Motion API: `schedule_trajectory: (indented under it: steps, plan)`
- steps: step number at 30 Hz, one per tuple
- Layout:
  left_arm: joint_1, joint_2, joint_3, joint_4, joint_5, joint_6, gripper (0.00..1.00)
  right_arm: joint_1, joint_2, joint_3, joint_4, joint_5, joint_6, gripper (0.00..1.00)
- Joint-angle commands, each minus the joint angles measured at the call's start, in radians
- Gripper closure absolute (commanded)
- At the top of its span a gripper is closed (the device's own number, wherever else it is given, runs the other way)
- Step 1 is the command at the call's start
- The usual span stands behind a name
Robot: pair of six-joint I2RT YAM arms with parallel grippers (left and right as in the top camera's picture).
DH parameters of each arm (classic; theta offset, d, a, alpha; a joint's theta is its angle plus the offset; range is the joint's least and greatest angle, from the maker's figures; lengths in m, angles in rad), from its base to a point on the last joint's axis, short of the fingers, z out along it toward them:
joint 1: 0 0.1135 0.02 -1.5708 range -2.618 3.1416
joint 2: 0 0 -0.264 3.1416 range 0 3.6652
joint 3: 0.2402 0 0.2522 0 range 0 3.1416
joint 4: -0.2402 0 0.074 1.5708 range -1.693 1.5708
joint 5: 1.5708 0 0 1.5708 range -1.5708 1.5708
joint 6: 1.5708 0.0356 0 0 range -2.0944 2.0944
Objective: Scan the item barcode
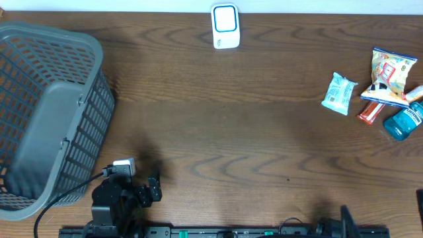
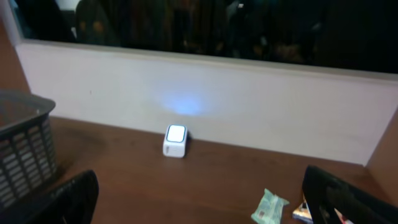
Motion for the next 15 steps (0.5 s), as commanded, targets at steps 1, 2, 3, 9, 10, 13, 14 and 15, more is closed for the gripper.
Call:
schedule_trajectory:
  steps: [1,2,3,9,10,13,14,15]
  plan:
    - [-0.004,-0.001,-0.019,-0.045,0.006,-0.009,0.02,0.018,-0.099,-0.1,0.048,0.04,-0.009,0.01]
    - [-0.004,-0.001,-0.019,-0.045,0.006,-0.009,0.02,0.027,-0.129,-0.134,0.074,0.04,-0.012,0.01]
    - [-0.004,-0.001,-0.019,-0.045,0.006,-0.009,0.02,0.042,-0.168,-0.179,0.111,0.04,-0.012,0.01]
    - [-0.004,-0.001,-0.019,-0.045,0.006,-0.009,0.02,0.153,-0.395,-0.461,0.305,0.07,-0.012,0.01]
    - [-0.004,-0.001,-0.019,-0.045,0.006,-0.009,0.02,0.164,-0.418,-0.506,0.338,0.07,-0.012,0.01]
    - [-0.004,-0.001,-0.019,-0.045,0.006,-0.009,0.02,0.175,-0.45,-0.638,0.461,0.069,-0.012,0.01]
    - [-0.004,-0.001,-0.019,-0.045,0.006,-0.009,0.02,0.179,-0.453,-0.687,0.514,0.07,-0.013,0.01]
    - [-0.004,-0.001,-0.019,-0.045,0.006,-0.009,0.02,0.182,-0.454,-0.732,0.566,0.071,-0.012,0.01]
